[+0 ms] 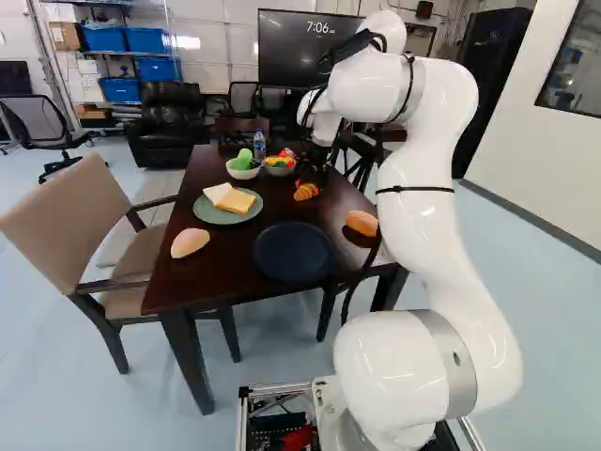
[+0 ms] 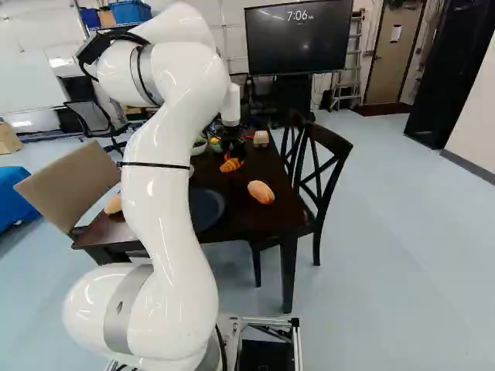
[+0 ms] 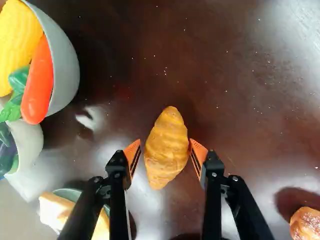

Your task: Move the croissant to the empty plate

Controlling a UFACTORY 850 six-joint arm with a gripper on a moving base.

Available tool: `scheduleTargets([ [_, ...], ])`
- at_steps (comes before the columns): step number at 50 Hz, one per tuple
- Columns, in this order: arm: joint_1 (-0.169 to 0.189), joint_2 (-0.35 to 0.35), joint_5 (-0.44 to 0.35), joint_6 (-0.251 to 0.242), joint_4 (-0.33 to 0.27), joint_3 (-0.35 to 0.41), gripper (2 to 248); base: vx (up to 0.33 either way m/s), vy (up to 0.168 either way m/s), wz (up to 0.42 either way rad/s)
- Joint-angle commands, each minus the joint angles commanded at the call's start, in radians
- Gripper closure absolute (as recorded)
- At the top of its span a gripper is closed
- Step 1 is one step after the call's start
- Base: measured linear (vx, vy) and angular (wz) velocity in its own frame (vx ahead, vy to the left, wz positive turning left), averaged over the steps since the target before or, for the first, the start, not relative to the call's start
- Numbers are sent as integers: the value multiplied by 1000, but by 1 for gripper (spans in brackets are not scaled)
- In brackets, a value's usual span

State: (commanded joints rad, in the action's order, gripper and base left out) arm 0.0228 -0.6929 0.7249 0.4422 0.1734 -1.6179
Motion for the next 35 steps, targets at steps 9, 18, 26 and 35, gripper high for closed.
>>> scheduleTargets([
  [9,0,0,0,0,0,0,100,0,0,0],
  [18,0,0,0,0,0,0,117,0,0,0],
  [26,0,0,0,0,0,0,115,0,0,0],
  [35,0,0,0,0,0,0,115,0,0,0],
])
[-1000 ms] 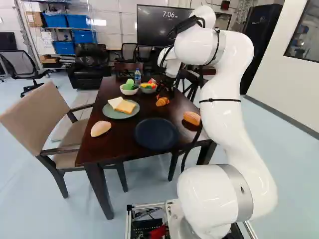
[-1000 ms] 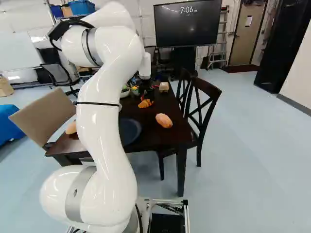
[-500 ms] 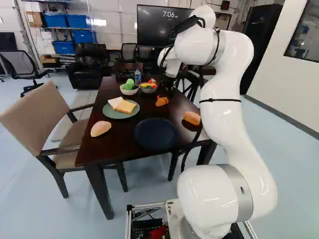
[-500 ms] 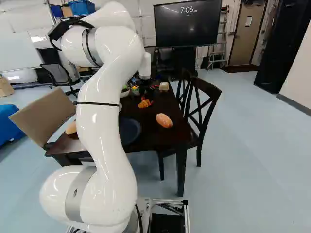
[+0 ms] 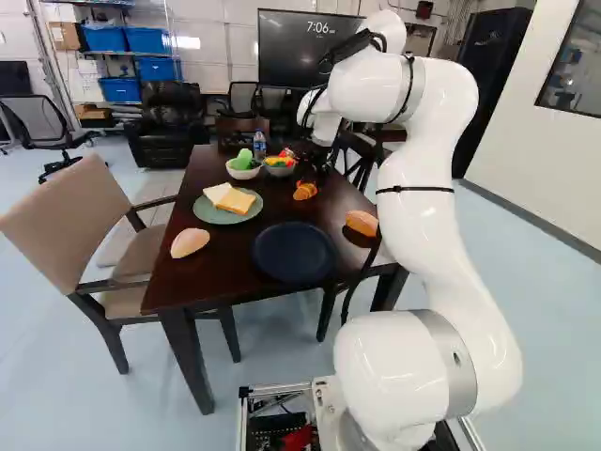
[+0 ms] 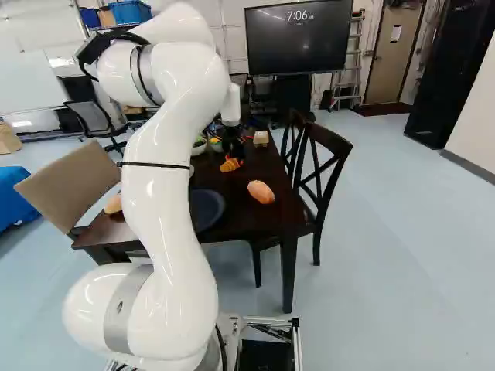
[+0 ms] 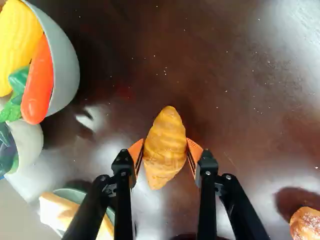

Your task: Move the croissant to the empty plate

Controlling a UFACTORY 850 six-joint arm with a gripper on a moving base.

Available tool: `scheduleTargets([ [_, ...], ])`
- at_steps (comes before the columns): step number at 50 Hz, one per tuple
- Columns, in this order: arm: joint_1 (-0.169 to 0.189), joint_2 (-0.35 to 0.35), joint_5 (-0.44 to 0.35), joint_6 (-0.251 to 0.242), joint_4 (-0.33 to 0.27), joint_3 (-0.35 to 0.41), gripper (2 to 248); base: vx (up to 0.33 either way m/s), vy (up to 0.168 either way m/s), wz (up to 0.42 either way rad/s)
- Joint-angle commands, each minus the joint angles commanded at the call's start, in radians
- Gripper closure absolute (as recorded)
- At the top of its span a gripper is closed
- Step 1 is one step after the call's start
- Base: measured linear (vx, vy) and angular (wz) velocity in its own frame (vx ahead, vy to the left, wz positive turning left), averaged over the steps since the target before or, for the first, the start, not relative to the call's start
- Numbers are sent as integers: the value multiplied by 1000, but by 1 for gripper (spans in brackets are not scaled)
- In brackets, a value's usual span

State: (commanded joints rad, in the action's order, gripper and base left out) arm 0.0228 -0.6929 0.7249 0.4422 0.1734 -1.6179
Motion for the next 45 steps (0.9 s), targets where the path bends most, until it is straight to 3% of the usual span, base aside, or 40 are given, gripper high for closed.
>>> scheduleTargets([
  [34,-1,76,3,0,0,21,115,0,0,0],
  [45,-17,113,21,0,0,41,115,0,0,0],
])
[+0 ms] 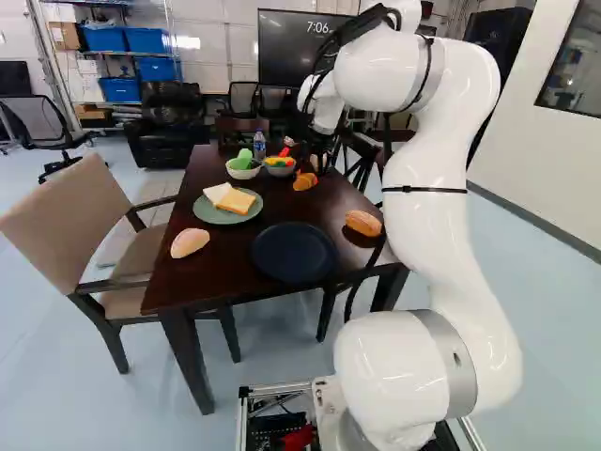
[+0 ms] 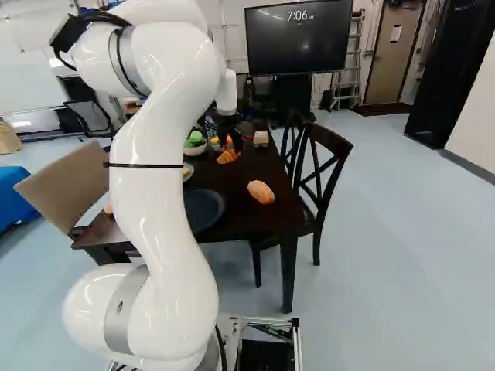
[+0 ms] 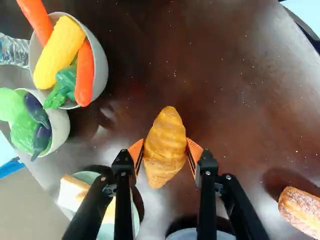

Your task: Move the croissant to the empty plate

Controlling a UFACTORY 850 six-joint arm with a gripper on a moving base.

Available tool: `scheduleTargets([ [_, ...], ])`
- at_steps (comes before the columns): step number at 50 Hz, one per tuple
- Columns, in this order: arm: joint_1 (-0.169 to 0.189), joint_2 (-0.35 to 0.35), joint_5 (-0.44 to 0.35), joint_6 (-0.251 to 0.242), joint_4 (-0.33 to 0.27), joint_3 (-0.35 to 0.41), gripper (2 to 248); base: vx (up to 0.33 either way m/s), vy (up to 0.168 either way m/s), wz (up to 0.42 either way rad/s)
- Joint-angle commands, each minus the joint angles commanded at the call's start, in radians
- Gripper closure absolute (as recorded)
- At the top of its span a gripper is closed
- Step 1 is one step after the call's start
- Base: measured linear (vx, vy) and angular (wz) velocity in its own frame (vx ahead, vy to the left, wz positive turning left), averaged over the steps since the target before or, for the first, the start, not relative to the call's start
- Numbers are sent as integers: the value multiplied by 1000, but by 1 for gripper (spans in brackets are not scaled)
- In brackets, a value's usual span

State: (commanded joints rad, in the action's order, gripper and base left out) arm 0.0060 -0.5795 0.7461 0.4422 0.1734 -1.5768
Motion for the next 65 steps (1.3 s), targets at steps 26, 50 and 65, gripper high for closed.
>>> scheduleTargets([
  [26,-46,134,27,0,0,127,115,0,0,0],
  [50,-82,226,27,0,-18,248,115,0,0,0],
  [65,-108,286,30,0,-37,324,115,0,0,0],
])
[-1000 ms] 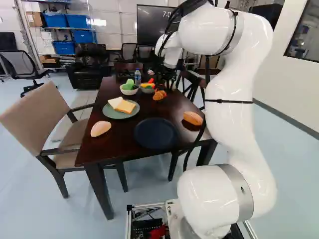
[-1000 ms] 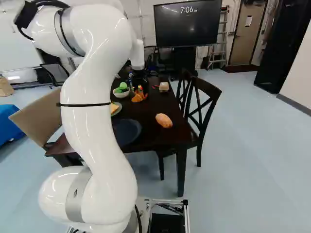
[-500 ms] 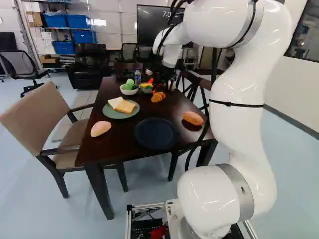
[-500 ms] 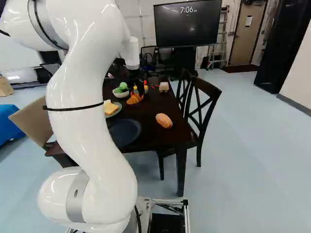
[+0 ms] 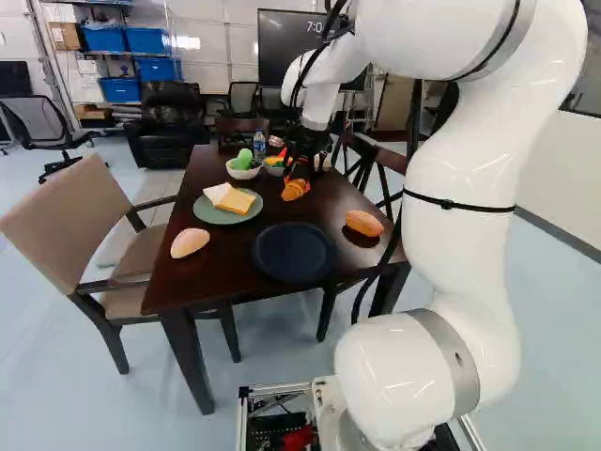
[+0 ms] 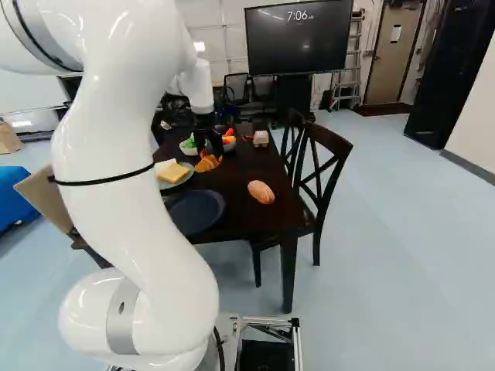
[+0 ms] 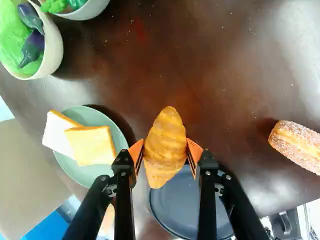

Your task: Move the croissant to the empty plate

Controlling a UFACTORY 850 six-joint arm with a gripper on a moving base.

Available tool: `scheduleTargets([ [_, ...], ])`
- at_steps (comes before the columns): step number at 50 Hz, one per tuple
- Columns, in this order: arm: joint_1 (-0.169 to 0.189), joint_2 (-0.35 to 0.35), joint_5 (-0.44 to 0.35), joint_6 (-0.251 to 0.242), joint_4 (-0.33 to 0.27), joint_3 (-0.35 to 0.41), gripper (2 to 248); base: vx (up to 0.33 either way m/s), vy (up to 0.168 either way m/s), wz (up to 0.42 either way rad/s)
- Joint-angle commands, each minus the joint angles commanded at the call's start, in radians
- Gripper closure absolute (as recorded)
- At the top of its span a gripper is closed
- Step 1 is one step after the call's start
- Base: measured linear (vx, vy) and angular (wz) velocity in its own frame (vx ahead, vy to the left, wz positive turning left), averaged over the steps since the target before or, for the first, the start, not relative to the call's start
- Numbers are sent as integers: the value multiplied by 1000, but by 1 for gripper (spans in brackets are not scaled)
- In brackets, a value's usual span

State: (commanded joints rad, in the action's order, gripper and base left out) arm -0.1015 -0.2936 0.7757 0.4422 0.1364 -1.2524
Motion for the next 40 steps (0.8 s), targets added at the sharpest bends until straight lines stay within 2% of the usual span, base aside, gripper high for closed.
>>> scheduleTargets([
  [40,-82,164,55,0,-54,196,115,0,0,0],
])
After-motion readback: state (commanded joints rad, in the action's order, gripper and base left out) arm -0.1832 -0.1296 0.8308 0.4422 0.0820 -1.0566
